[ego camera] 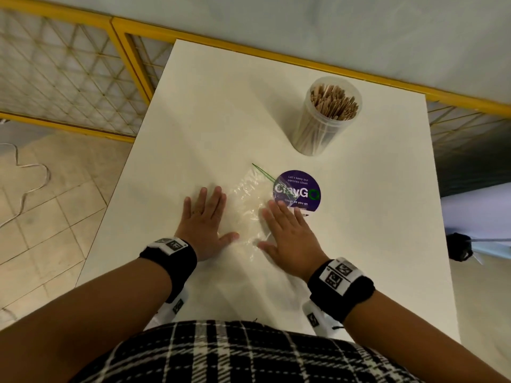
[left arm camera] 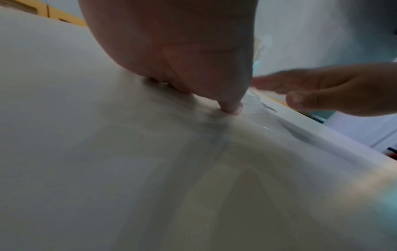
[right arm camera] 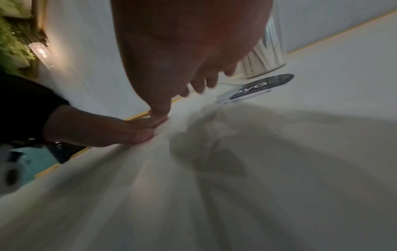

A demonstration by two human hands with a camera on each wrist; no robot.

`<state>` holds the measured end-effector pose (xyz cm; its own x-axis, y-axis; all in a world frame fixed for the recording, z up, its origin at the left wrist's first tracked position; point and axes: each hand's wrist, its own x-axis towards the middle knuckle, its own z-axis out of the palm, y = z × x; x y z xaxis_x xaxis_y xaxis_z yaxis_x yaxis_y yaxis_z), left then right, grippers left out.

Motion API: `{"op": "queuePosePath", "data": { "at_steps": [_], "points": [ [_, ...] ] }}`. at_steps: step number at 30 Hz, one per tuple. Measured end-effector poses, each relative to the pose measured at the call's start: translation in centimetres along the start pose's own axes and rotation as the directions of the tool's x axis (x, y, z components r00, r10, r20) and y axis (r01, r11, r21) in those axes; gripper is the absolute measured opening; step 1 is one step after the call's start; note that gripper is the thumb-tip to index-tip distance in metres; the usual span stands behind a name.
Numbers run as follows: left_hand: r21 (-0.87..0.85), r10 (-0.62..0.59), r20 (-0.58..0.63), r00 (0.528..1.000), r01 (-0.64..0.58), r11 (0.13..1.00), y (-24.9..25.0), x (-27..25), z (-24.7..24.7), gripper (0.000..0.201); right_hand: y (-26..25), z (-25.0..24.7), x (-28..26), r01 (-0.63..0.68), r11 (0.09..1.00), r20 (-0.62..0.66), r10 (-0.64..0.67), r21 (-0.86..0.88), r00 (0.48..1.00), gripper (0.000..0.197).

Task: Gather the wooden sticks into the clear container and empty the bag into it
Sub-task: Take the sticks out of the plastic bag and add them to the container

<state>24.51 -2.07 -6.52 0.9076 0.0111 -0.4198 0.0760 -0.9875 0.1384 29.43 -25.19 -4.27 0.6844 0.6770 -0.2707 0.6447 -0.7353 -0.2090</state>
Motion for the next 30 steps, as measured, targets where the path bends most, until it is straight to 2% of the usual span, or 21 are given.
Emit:
{"op": "queuePosePath", "data": {
  "at_steps": [2,3,6,9,11,13,15,17,19,21,23,27,30],
  "points": [
    [0.012,0.015,0.027,1.000,-0.016,1.000,-0.6,-0.2,-0.2,0.104,0.9,-0.1,0.6,-0.113,0.993,0.146,0.108,0.026,0.983,0.084],
    [0.023,0.025,0.034,0.999,-0.025,0.999,-1.0,-0.3,-0.4,0.104,1.4,-0.4,1.1,-0.148,0.989,0.165,0.143,0.020,0.976,0.086],
    [0.057,0.041,0.055,0.998,-0.044,0.997,-1.5,-0.2,-0.4,0.105,2.7,-1.1,2.3,-0.228,0.974,0.175,0.224,0.007,0.959,0.073],
    [0.059,0.035,0.038,0.999,-0.037,0.998,-1.5,-0.2,-0.5,0.101,2.9,-1.3,2.6,-0.277,0.960,0.171,0.278,-0.029,0.945,0.078],
    [0.075,0.138,-0.064,0.988,-0.133,0.988,-1.5,-0.7,-0.5,0.092,2.5,-1.4,2.8,-0.302,0.953,0.180,0.300,-0.018,0.937,0.082],
    [0.145,0.262,-0.059,0.963,-0.252,0.957,-1.8,-1.3,0.1,0.078,2.0,-1.4,3.2,-0.331,0.944,0.175,0.329,-0.020,0.928,0.085],
    [0.153,0.266,-0.032,0.963,-0.258,0.954,-2.2,-1.9,0.5,0.068,1.2,-1.8,3.5,-0.362,0.931,0.150,0.365,-0.044,0.919,0.087],
    [0.116,0.197,-0.022,0.980,-0.193,0.974,-2.3,-2.2,0.6,0.066,-0.1,-2.4,3.7,-0.330,0.942,0.086,0.334,-0.056,0.939,0.082],
    [0.063,0.098,-0.052,0.994,-0.095,0.994,-2.8,-2.1,0.3,0.068,-2.2,-2.8,4.1,-0.174,0.984,0.045,0.175,-0.024,0.984,0.074],
    [0.018,-0.008,-0.061,0.998,0.009,1.000,-3.9,-1.4,-0.4,0.068,-4.8,-3.0,5.0,0.004,1.000,0.088,-0.006,0.025,0.996,0.071],
    [0.034,-0.063,-0.053,0.997,0.065,0.997,-5.5,-0.3,-1.4,0.065,-6.9,-2.6,6.6,0.085,0.996,0.166,-0.088,0.025,0.982,0.072],
    [0.099,-0.073,-0.004,0.997,0.073,0.992,-8.4,2.7,-4.1,0.066,-8.6,-2.5,11.0,0.003,0.999,0.210,-0.013,0.043,0.978,0.077],
    [0.072,-0.096,0.053,0.994,0.092,0.993,-9.9,5.4,-5.7,0.065,-8.4,-3.1,14.3,-0.046,0.998,0.213,0.034,0.049,0.976,0.076]
  ]
}}
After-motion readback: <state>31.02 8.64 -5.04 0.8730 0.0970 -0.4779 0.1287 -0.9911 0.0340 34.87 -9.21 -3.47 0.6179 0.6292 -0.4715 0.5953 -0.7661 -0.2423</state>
